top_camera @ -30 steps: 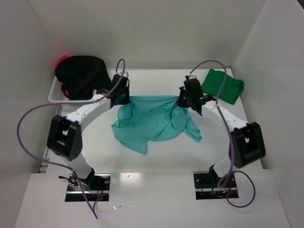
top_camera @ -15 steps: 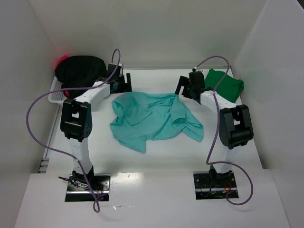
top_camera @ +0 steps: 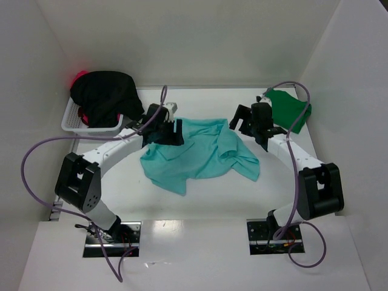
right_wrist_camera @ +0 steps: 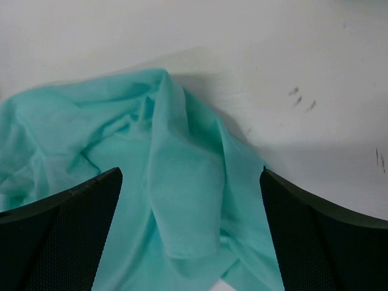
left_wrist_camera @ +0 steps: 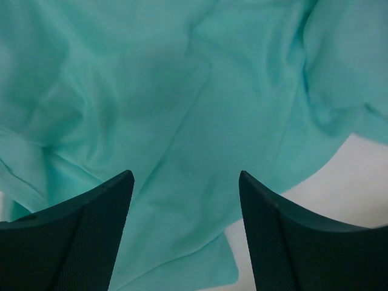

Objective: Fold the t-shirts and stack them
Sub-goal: Flatten out the tshirt

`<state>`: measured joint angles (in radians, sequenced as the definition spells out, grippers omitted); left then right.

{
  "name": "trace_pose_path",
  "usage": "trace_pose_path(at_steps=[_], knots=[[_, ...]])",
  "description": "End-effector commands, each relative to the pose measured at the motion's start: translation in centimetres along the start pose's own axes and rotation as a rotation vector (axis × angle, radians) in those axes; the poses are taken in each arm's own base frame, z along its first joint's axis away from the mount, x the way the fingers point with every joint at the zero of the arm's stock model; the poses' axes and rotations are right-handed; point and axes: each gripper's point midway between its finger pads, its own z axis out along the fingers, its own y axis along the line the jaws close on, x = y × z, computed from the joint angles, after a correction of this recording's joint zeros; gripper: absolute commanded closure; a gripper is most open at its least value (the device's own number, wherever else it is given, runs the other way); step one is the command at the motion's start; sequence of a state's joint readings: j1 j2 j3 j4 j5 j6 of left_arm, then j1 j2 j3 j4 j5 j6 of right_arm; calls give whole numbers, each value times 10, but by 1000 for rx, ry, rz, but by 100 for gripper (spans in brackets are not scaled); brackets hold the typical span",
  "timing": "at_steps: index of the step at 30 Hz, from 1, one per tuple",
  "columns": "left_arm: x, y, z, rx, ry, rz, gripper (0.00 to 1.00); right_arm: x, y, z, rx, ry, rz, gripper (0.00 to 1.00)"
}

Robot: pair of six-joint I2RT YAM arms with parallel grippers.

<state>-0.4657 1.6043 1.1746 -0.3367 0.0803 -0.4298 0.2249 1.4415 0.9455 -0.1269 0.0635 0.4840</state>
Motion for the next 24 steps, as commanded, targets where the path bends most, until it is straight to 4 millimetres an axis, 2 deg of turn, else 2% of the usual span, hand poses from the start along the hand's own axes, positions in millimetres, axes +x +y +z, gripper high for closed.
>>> trace_pose_path(at_steps=[1,4,7,11,15,24], knots=[[27,9,19,-53,49,-60,26,10,-1,-16,-21,-8,42,0],[36,22,31,-117,72,-72,28,8,3,-24,-39,-18,52,0],[39,27,36,-143,87,-72,28,11,8,-28,-69,4,51,0],[53,33,44,-158,120,-85,28,16,15,-29,-101,24,55,1],[63,40,51,-182,142,-94,31,16,16,-29,-101,24,54,1],[68,47,43,-220,146,-91,31,17,18,-32,-115,35,54,1]])
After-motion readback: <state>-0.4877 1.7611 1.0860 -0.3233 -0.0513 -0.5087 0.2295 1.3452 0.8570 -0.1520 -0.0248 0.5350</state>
